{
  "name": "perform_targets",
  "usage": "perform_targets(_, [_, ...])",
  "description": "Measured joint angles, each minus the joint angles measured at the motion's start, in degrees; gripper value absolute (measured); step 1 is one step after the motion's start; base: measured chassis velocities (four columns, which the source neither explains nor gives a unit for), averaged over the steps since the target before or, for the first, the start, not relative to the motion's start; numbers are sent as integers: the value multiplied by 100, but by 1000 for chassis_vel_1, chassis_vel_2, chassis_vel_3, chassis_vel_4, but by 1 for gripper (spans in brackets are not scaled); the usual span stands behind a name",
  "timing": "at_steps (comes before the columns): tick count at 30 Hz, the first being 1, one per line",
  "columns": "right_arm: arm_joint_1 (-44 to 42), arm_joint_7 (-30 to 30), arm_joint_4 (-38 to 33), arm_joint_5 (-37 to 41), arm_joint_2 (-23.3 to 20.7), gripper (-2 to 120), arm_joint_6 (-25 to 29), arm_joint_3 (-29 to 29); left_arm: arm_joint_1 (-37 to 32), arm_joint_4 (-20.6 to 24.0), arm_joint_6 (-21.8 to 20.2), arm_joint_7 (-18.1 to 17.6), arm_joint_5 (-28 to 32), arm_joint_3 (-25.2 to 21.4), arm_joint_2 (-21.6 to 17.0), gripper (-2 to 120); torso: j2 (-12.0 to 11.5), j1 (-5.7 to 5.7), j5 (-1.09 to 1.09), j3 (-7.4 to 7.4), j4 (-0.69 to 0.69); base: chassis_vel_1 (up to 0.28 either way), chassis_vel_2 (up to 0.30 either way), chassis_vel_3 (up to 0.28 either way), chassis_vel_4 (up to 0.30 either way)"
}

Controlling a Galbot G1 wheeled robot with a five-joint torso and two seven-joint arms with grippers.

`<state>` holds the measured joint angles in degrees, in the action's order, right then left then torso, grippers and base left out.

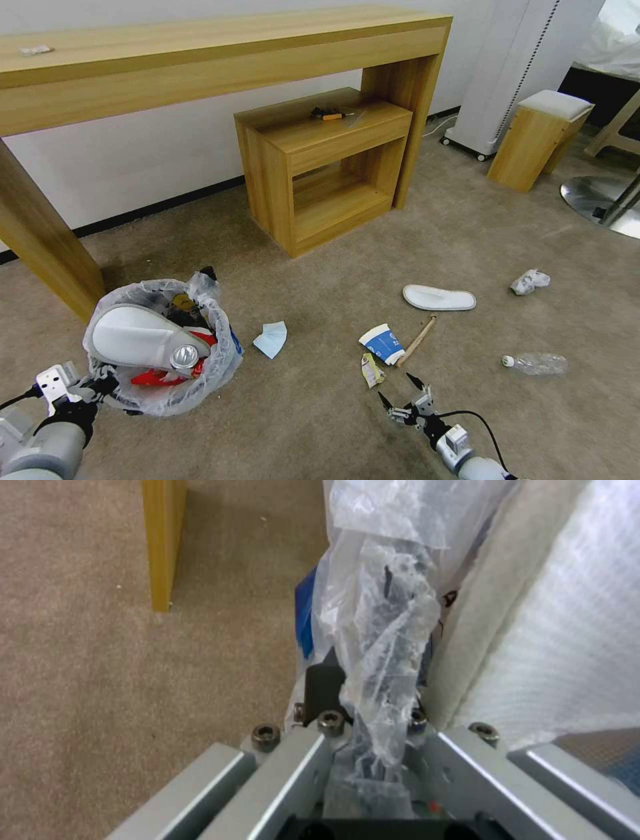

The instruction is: Pick up the trash bin and place the garbage on the floor into it.

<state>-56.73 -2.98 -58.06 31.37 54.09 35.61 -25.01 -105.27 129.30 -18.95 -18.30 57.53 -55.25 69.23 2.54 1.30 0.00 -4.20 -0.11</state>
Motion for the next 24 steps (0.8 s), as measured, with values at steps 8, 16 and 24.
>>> perform_targets(8, [319,58,413,145,222,100,1,-264,55,0,-1,-14,18,7,-18,0,0,0,0,0,0,0,0,0,0])
perform_targets(16, [475,117,787,194,446,100,-8,-395,105,4,-13,-31,68,0,-84,0,0,0,0,0,0,0,0,0,0])
perform_targets(24, [479,123,1049,215,788,100,-31,-424,60,109,-15,-38,88,-15,-99,0,0,0,-1,0,-1,0,0,0,0])
